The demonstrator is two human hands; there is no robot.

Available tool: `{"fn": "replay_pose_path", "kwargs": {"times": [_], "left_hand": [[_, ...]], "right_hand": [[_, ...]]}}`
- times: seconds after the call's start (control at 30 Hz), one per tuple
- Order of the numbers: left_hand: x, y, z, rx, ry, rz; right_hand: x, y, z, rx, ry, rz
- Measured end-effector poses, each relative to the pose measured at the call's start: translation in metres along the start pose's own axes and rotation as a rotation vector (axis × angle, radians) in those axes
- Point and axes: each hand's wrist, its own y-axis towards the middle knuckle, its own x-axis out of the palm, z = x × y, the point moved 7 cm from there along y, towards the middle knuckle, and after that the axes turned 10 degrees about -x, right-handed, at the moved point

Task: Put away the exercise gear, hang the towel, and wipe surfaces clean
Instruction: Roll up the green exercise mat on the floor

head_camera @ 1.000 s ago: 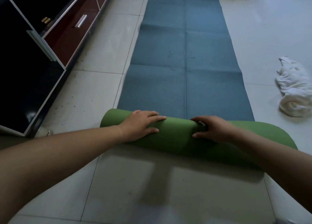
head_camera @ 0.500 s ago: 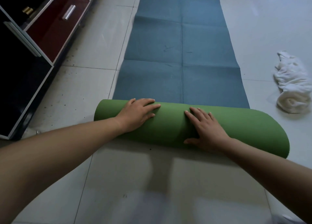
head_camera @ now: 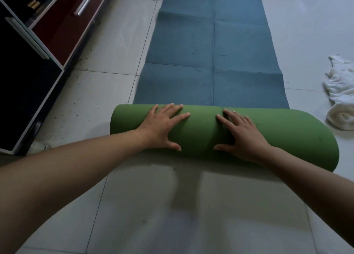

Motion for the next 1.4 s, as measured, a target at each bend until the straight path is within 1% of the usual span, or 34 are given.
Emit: {"fn": "replay_pose_path", "kwargs": {"times": [0.07, 0.27, 0.37, 0.47, 0.6, 0.73, 0.87, 0.93, 1.03, 1.13, 1.27, 1.4], "left_hand": [[-0.001, 0.006, 0.000, -0.014, -0.001, -0.022], [-0.011, 0.027, -0.013, -0.032, -0.087, -0.007], [-0.011, 0.036, -0.021, -0.054, -0.106, -0.036], [-0.010, 0.045, -0.026, -0.091, -0.187, -0.070], [-0.012, 0.055, -0.029, -0.129, -0.259, -0.101], [-0.022, 0.053, -0.025, -0.127, -0.207, -0.058], [-0.032, 0.044, -0.016, -0.106, -0.133, -0.029], [-0.037, 0.042, -0.012, -0.111, -0.118, -0.045], [-0.048, 0.042, -0.004, -0.129, -0.103, -0.078], [-0.057, 0.037, 0.005, -0.137, -0.073, -0.115], [-0.057, 0.033, 0.009, -0.173, -0.010, -0.202], [-0.076, 0.047, 0.014, -0.200, -0.002, -0.246]], "right_hand": [[0.001, 0.002, 0.001, -0.009, 0.004, -0.025], [-0.011, 0.022, 0.012, 0.023, 0.015, 0.028], [-0.014, 0.030, 0.021, 0.055, 0.037, 0.052], [-0.016, 0.038, 0.031, 0.090, 0.069, 0.050], [-0.026, 0.049, 0.036, 0.073, 0.067, 0.032], [-0.039, 0.056, 0.046, 0.073, 0.125, 0.017], [-0.042, 0.060, 0.057, 0.117, 0.241, -0.176], [-0.042, 0.060, 0.061, 0.133, 0.266, -0.231], [-0.045, 0.057, 0.064, 0.107, 0.234, -0.226], [-0.047, 0.046, 0.064, 0.109, 0.252, -0.193], [-0.041, 0.035, 0.065, 0.051, 0.262, -0.189], [-0.052, 0.043, 0.077, 0.064, 0.352, -0.191]]}}
